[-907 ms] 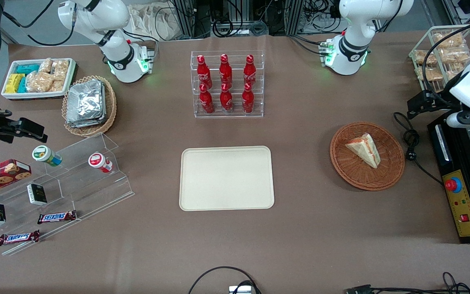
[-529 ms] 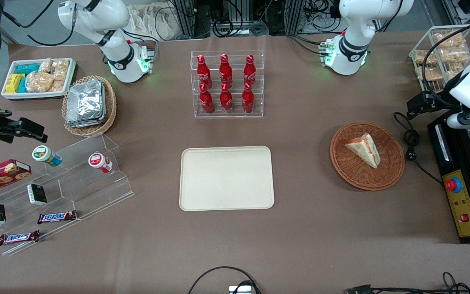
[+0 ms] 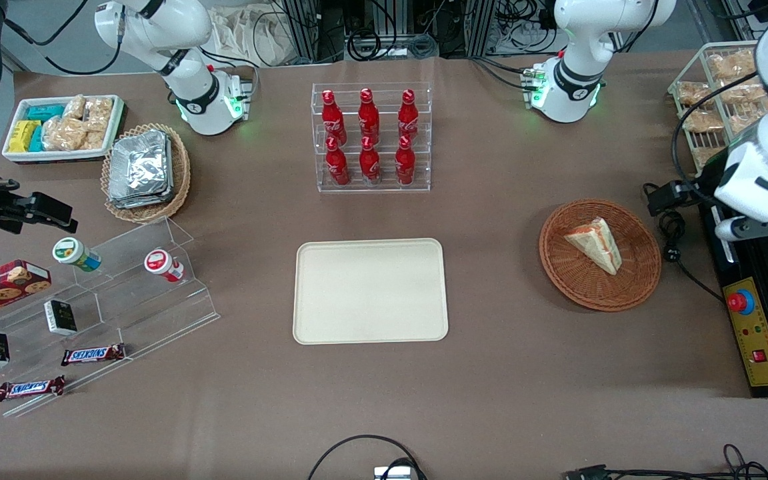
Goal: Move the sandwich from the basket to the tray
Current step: 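Move the left gripper down over the wrapped sandwich in the wicker basket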
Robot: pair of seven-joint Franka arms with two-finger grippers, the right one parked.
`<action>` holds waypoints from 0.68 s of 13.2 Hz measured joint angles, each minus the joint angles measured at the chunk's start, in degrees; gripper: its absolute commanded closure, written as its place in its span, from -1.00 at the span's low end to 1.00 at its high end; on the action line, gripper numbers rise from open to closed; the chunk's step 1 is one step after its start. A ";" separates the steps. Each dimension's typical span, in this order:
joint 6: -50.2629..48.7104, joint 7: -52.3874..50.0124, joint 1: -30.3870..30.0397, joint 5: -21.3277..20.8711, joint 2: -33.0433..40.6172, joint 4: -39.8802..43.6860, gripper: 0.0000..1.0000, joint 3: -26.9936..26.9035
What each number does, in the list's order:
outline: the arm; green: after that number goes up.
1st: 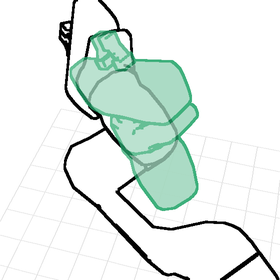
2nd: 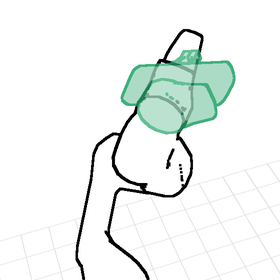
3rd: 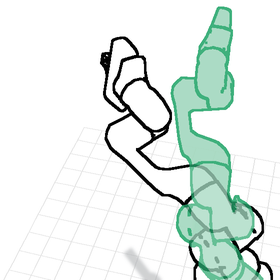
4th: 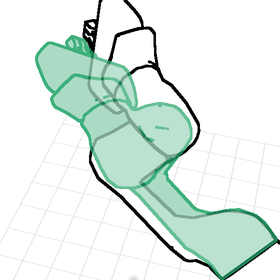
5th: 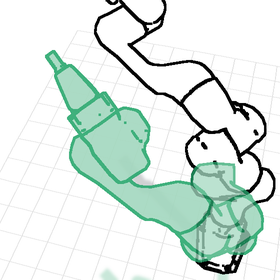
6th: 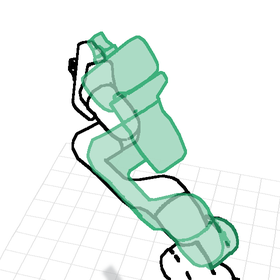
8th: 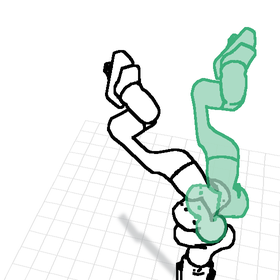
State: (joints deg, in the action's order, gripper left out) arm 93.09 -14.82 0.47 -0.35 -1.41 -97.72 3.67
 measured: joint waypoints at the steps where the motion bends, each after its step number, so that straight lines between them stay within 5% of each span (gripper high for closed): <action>1: 2.85 -1.98 0.01 0.00 0.27 -2.85 -1.00 0.05; 9: 25.83 -14.12 0.01 0.00 6.42 -29.29 -1.00 0.06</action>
State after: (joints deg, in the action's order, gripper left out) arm 118.92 -28.95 0.47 -0.35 5.00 -127.01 3.73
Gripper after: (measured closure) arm 0.000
